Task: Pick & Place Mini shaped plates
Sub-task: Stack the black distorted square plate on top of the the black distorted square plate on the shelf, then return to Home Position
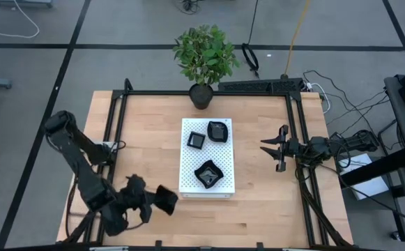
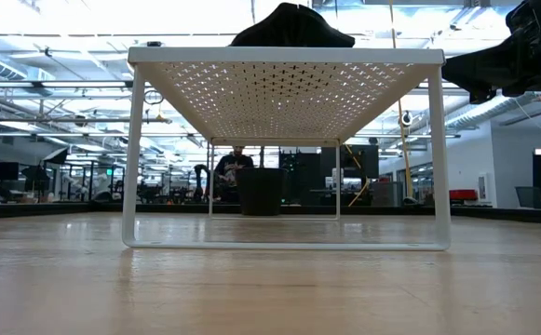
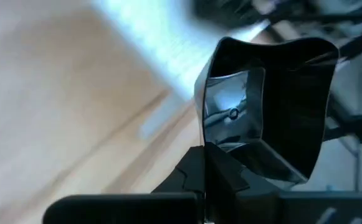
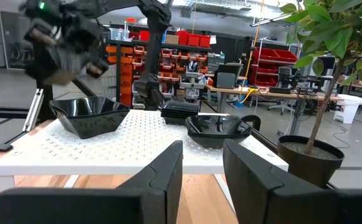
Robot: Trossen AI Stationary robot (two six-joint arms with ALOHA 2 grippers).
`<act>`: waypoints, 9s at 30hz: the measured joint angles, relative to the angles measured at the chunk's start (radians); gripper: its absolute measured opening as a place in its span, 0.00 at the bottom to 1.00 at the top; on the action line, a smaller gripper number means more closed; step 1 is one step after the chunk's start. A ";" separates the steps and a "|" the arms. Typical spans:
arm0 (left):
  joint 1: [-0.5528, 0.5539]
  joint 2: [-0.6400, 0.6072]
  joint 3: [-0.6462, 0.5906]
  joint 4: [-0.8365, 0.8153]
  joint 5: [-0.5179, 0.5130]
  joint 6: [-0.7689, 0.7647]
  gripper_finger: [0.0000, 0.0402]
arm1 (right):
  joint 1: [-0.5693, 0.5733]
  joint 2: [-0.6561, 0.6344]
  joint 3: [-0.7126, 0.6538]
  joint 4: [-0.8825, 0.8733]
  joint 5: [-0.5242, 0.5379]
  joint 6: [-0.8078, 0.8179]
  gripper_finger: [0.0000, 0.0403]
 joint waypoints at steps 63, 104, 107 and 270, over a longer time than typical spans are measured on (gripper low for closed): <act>0.894 0.119 0.248 0.152 1.128 0.959 0.29 | 0.000 0.000 0.000 0.000 0.000 0.000 0.25; 0.817 -1.294 -0.771 0.702 0.783 1.610 0.33 | 0.000 0.000 0.000 0.000 0.000 0.000 0.25; 0.817 -1.353 -0.897 0.780 0.784 1.610 0.33 | 0.000 0.000 0.000 0.000 0.000 0.000 0.25; 0.820 -1.424 -1.069 0.830 0.790 1.707 0.33 | 0.000 0.000 0.000 0.000 0.000 0.000 0.25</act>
